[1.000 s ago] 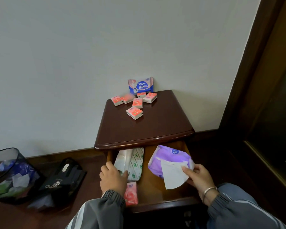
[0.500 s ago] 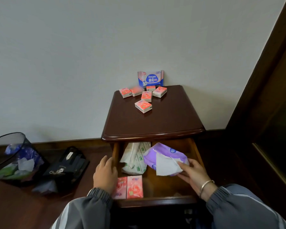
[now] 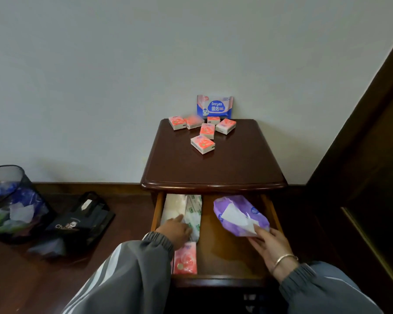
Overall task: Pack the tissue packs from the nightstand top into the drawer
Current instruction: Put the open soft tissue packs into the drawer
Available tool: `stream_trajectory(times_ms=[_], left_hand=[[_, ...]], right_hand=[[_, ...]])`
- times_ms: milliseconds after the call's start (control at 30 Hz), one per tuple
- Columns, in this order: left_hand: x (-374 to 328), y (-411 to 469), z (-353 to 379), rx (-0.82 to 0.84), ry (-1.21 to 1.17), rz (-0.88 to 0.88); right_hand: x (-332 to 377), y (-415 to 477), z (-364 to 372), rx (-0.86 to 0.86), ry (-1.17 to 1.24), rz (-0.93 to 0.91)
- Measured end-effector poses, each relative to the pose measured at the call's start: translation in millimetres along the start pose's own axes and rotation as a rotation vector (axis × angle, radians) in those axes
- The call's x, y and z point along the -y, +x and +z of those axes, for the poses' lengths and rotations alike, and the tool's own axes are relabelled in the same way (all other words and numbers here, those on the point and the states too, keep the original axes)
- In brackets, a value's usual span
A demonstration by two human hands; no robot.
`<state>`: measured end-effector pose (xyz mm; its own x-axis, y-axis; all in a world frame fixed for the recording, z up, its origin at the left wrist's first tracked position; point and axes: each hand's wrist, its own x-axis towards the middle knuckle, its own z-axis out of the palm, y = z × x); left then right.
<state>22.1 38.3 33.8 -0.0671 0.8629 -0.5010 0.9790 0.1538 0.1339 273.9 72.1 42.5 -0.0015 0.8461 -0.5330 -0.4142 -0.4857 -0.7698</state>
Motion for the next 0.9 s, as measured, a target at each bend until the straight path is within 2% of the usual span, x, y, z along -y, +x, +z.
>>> stream_trajectory(times_ms=[67, 133, 233, 300, 367, 467, 533, 600, 733, 900], left_hand=[[0, -7, 3, -0.011, 0.036, -0.048], [0, -16, 5, -0.089, 0.027, -0.041], [8, -26, 7, -0.352, -0.029, -0.02], [18, -31, 8, -0.553, -0.155, -0.062], [29, -40, 9, -0.628, -0.425, -0.212], [41, -46, 13, -0.462, -0.661, -0.359], [44, -46, 20, -0.37, -0.714, -0.343], [44, -47, 23, -0.317, -0.757, -0.319], [44, -46, 23, -0.319, -0.813, -0.348], [42, -49, 23, -0.335, -0.806, -0.35]], right_hand=[[-1, 0, 4, 0.034, -0.02, 0.011], [-6, -1, 16, 0.079, -0.047, 0.031], [-18, -2, 44, 0.089, -0.05, 0.055], [-26, -4, 66, 0.081, -0.042, 0.064], [-35, -5, 86, 0.078, -0.031, 0.082], [-47, -7, 113, 0.092, -0.033, 0.095], [-53, -6, 123, 0.088, -0.097, 0.09], [-56, -4, 126, 0.067, -0.28, 0.068], [-58, -2, 120, 0.036, -0.658, -0.05], [-54, 1, 113, 0.037, -0.625, -0.112]])
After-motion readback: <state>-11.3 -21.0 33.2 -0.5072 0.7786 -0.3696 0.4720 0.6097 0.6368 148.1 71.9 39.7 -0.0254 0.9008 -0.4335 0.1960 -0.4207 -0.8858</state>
